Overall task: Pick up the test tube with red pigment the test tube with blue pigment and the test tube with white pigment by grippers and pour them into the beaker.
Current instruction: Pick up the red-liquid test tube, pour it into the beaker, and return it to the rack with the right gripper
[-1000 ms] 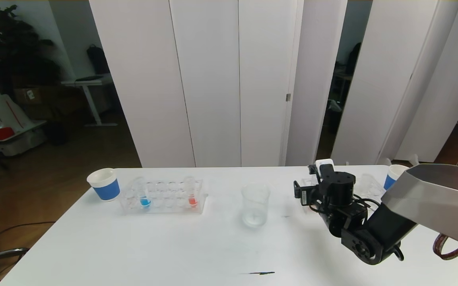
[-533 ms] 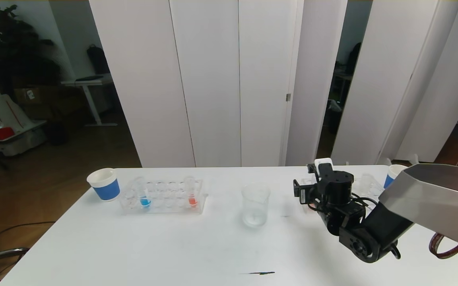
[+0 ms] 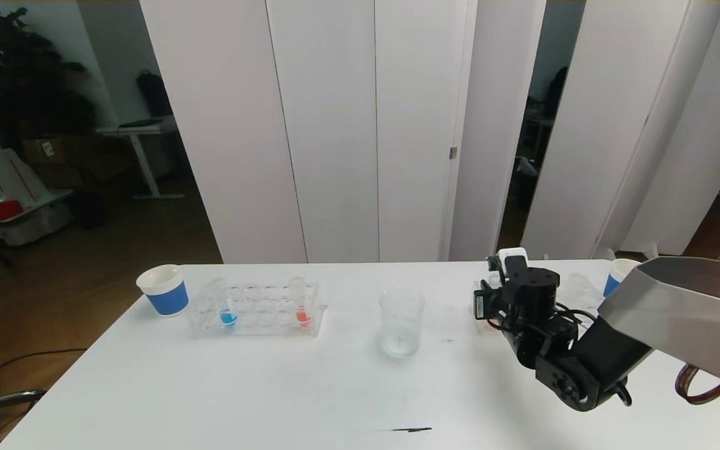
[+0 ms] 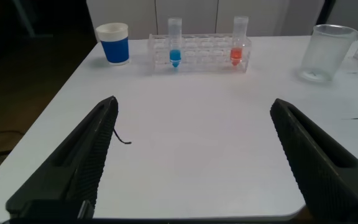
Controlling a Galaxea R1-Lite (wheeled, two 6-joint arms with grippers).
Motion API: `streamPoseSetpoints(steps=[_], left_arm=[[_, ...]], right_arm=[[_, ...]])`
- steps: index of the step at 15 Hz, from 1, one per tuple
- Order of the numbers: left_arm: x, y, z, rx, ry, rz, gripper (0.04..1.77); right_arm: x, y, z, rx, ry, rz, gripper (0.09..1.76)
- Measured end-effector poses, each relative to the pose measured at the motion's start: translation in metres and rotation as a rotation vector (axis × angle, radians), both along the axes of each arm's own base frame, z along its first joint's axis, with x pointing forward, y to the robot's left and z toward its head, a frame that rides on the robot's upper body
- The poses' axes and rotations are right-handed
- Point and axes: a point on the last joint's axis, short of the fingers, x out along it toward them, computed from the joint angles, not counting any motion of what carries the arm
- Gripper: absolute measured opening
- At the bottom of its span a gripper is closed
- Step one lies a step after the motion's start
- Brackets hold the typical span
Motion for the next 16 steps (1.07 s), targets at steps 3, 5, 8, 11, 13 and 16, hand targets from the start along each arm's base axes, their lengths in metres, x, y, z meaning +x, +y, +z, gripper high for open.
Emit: streamPoseSetpoints(steps=[3, 5, 8, 11, 13, 16], left_arm=[[0.0, 0.0, 0.0, 0.0, 0.0, -0.001, 1.75], [0.0, 0.0, 0.0, 0.0, 0.0, -0.001, 1.75], [0.0, 0.0, 0.0, 0.0, 0.0, 0.0, 1.75], [0.0, 0.0, 0.0, 0.0, 0.0, -0.001, 1.75], [0.0, 0.0, 0.0, 0.0, -0.001, -0.001, 1.75], [0.0, 0.0, 0.0, 0.0, -0.001, -0.001, 1.75]], right_arm=[[0.0, 0.0, 0.0, 0.0, 0.0, 0.0, 0.58], [0.0, 0.0, 0.001, 0.001, -0.001, -0.001, 0.58], [0.001, -0.002, 0.004, 0.002, -0.009, -0.005, 0.58], [0.002, -0.004, 0.014, 0.012, -0.032, -0.005, 0.58], [0.002, -0.005, 0.023, 0.022, -0.054, -0.007, 0.58], [0.004, -0.006, 0.042, 0.018, -0.05, -0.017, 0.58]])
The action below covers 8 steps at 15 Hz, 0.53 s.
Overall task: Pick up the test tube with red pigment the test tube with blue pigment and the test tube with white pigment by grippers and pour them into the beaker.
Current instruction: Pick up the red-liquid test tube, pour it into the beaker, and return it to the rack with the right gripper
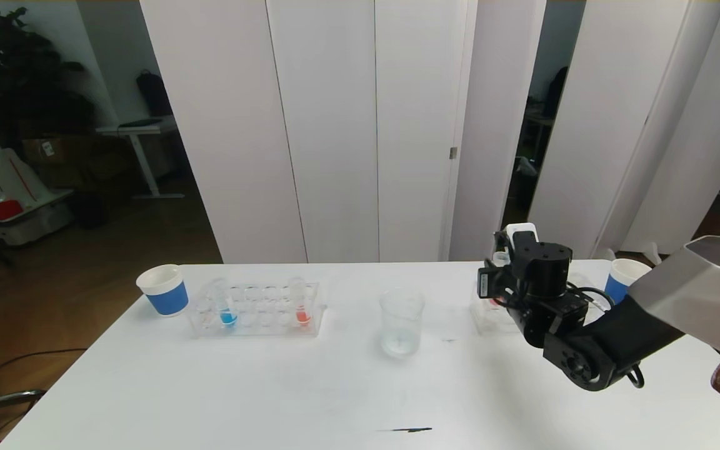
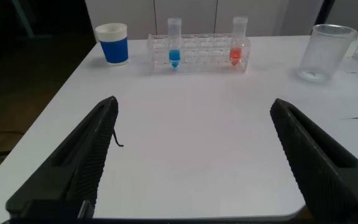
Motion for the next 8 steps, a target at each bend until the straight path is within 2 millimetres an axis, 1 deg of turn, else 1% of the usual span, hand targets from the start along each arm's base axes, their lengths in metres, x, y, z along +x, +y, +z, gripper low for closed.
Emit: streamPoseSetpoints(steps=[3, 8], left_arm=[[0.0, 0.0, 0.0, 0.0, 0.0, 0.0, 1.75], [0.0, 0.0, 0.0, 0.0, 0.0, 0.0, 1.75]], right_arm=[[0.011, 0.0, 0.03, 0.006, -0.013, -0.013, 0.58], [0.03, 0.004, 0.088, 0.023, -0.046, -0.017, 0.58]])
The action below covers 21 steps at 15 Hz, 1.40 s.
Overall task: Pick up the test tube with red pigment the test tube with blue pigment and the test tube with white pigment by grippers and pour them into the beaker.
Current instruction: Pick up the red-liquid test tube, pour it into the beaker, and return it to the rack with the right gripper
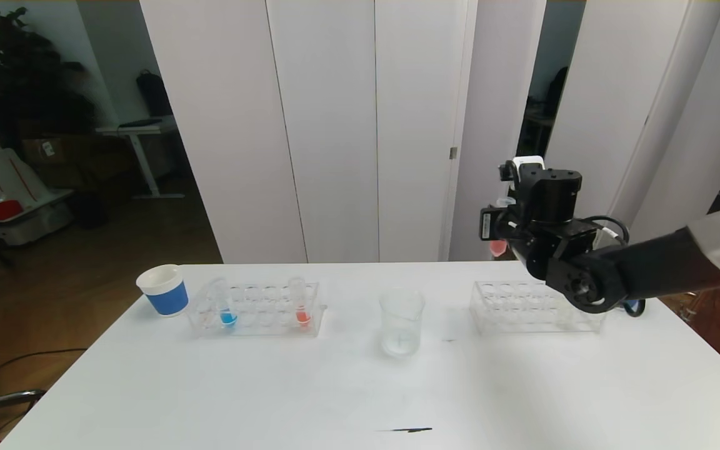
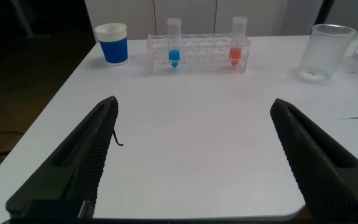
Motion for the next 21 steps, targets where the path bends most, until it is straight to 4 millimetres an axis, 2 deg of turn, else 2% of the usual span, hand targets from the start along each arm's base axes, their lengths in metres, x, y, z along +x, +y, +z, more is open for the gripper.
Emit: streamPoseSetpoints(steps=[3, 5, 11, 17, 21], left_arm=[[0.0, 0.0, 0.0, 0.0, 0.0, 0.0, 1.75], [0.0, 0.0, 0.0, 0.0, 0.0, 0.0, 1.75], [0.0, 0.0, 0.0, 0.0, 0.0, 0.0, 1.75], [0.0, 0.0, 0.0, 0.0, 0.0, 0.0, 1.75], [0.0, 0.0, 0.0, 0.0, 0.001, 0.0, 1.75]], right_arm=[[0.011, 0.005, 0.026, 0.013, -0.006, 0.011, 0.58], [0.017, 0.009, 0.031, 0.028, -0.009, 0.093, 0.58], [0.019, 0.023, 0.014, 0.055, 0.043, 0.38, 0.58], [0.007, 0.049, 0.005, 0.061, 0.071, 0.65, 0.58], [0.0, 0.058, -0.004, -0.149, 0.02, 0.724, 0.58]])
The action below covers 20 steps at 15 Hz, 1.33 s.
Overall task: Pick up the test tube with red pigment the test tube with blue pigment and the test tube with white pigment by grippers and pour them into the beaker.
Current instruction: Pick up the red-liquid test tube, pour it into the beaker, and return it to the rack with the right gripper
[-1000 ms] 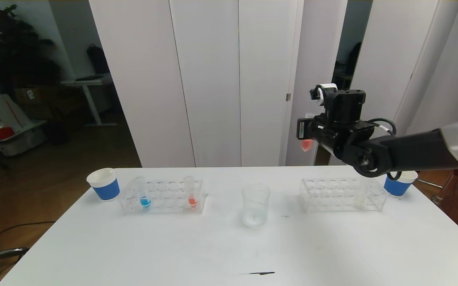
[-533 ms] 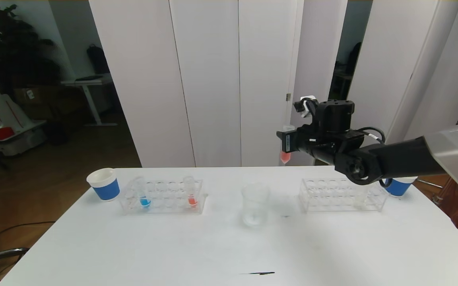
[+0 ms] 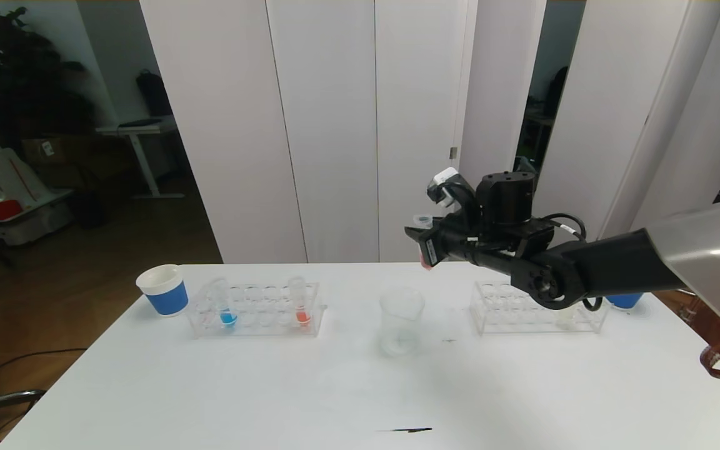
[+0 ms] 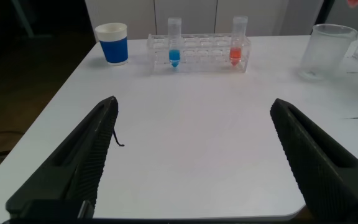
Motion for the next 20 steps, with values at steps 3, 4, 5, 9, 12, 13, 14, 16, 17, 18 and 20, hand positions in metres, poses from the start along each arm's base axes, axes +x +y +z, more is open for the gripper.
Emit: streamPoseSetpoints(steps=[3, 4, 5, 9, 12, 13, 14, 16, 17, 18, 20], left_arm=[[0.0, 0.0, 0.0, 0.0, 0.0, 0.0, 1.75], [0.0, 0.0, 0.0, 0.0, 0.0, 0.0, 1.75], [0.0, 0.0, 0.0, 0.0, 0.0, 0.0, 1.75], [0.0, 0.0, 0.0, 0.0, 0.0, 0.0, 1.75], [0.0, 0.0, 0.0, 0.0, 0.0, 0.0, 1.75], [0.0, 0.0, 0.0, 0.0, 0.0, 0.0, 1.75], [0.0, 0.0, 0.0, 0.0, 0.0, 0.0, 1.75], [0.0, 0.0, 0.0, 0.0, 0.0, 0.0, 1.75], [0.0, 0.0, 0.0, 0.0, 0.0, 0.0, 1.75], [0.0, 0.0, 0.0, 0.0, 0.0, 0.0, 1.75], [0.0, 0.0, 0.0, 0.0, 0.0, 0.0, 1.75]], right_arm=[[-0.001, -0.001, -0.002, -0.026, -0.194, 0.068, 0.58], [-0.001, -0.002, -0.005, -0.029, -0.25, 0.095, 0.58], [-0.002, -0.004, -0.011, -0.047, -0.276, 0.123, 0.58], [-0.002, -0.015, -0.029, -0.204, -0.369, 0.223, 0.58], [0.001, -0.022, -0.026, -0.284, -0.485, 0.328, 0.58], [0.001, -0.024, -0.024, -0.302, -0.517, 0.353, 0.58], [0.002, -0.028, -0.022, -0.32, -0.548, 0.372, 0.58], [0.005, -0.035, -0.021, -0.375, -0.617, 0.397, 0.58], [0.006, -0.038, -0.021, -0.4, -0.646, 0.405, 0.58], [0.007, -0.04, -0.021, -0.422, -0.675, 0.418, 0.58], [0.008, -0.041, -0.021, -0.46, -0.73, 0.449, 0.58]])
